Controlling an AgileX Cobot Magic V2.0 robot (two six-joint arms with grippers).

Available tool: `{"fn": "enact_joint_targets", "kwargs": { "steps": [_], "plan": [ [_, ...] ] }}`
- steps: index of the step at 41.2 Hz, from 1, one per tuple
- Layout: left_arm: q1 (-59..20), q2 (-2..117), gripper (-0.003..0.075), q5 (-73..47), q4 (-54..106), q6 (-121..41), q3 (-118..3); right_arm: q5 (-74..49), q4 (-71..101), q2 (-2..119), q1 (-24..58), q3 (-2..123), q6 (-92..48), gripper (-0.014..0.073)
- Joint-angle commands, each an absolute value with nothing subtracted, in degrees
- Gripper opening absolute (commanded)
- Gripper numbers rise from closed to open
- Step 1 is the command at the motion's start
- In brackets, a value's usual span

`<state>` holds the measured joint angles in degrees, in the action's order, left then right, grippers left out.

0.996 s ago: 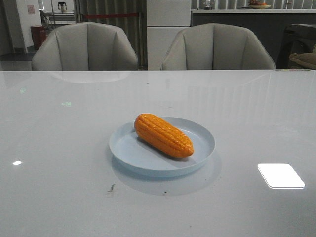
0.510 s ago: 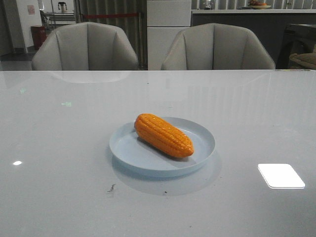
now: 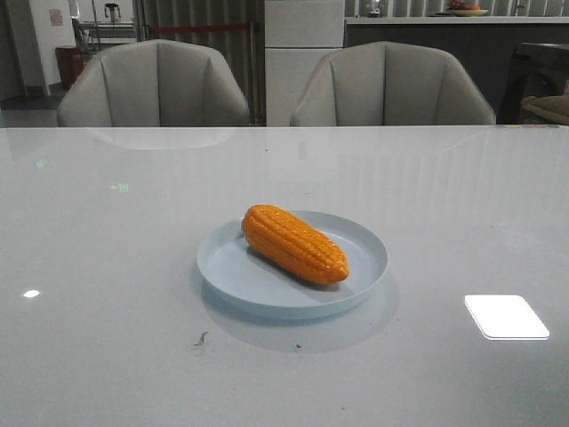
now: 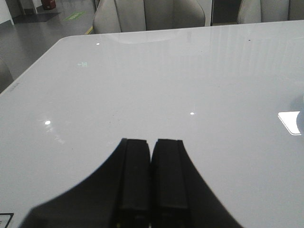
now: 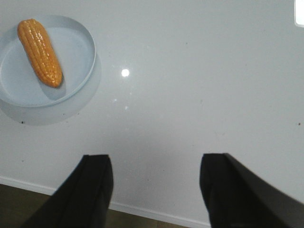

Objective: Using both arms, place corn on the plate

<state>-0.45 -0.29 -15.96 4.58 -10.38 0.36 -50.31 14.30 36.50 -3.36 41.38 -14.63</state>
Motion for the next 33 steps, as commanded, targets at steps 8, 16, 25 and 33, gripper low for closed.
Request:
{"fn": "enact_joint_targets", "kwargs": {
  "steps": [8,16,25,33],
  "plan": [
    [-0.33,-1.12,0.0088,-11.7,5.29,-10.34,2.51,-46.39,11.81,25.76,-3.73,38.75,-14.7,0.0507],
    [-0.33,-1.12,0.0088,-11.7,5.29,-10.34,2.51,-40.39,12.29,17.58,-3.73,33.81,-14.7,0.042],
    [-0.33,-1.12,0.0088,-11.7,5.29,-10.34,2.51,-27.28,12.41,8.61,-3.73,26.1,-14.7,0.0321],
    [-0.33,-1.12,0.0088,-11.7,5.29,-10.34,2.51,-15.98,12.86,3.1,-3.73,17.9,-14.7,0.0316]
  ]
}}
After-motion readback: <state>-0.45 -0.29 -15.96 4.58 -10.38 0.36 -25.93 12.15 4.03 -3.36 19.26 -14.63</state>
